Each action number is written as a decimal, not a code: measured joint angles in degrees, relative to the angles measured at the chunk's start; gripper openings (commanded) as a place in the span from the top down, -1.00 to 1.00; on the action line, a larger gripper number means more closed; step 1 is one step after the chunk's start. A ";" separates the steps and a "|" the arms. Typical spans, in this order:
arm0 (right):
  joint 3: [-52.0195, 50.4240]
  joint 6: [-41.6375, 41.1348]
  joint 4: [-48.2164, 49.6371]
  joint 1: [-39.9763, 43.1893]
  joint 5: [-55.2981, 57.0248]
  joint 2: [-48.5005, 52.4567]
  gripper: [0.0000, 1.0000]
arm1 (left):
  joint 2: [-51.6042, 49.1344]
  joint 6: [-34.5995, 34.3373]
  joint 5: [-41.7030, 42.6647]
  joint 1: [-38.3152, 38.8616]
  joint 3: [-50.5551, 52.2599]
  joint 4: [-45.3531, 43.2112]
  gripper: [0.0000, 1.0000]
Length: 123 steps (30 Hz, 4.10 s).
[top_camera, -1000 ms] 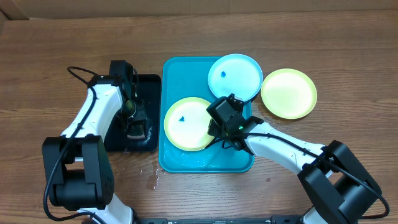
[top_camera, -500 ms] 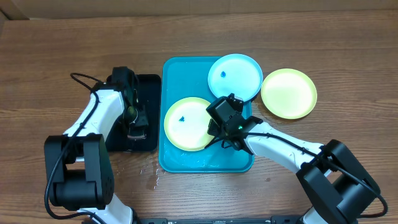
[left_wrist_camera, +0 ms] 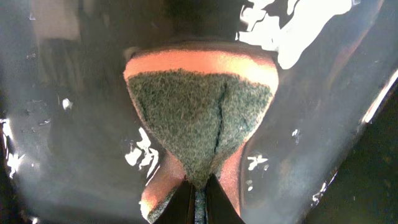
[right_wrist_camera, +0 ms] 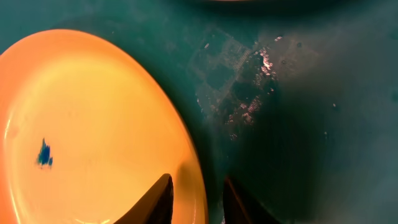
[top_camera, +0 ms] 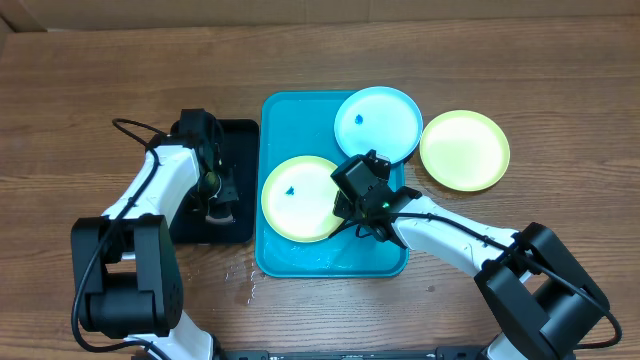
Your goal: Clean dirty plates on tray and stack at the side
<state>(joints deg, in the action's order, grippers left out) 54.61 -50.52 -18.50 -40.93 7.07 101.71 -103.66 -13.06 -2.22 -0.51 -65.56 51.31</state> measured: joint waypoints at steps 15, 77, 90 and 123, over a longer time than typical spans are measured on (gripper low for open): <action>2.23 -0.20 -6.82 0.00 -2.45 0.00 0.92 | 2.25 1.49 0.04 -0.66 -6.86 6.60 0.92; 5.64 -0.37 -15.61 3.41 -7.23 0.90 0.30 | 15.47 1.49 -1.46 -0.66 -13.38 13.00 0.92; 4.90 -0.33 -12.11 3.39 -6.62 0.90 0.50 | 15.47 1.44 -1.51 -0.66 -12.35 11.87 0.92; 4.81 -0.44 -12.00 3.39 -5.16 0.92 0.92 | 15.26 0.55 -5.16 -0.66 -10.62 8.46 0.92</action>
<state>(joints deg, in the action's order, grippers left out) 59.42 -50.96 -30.50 -37.54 1.91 102.63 -88.40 -12.51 -7.38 -1.17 -76.18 59.77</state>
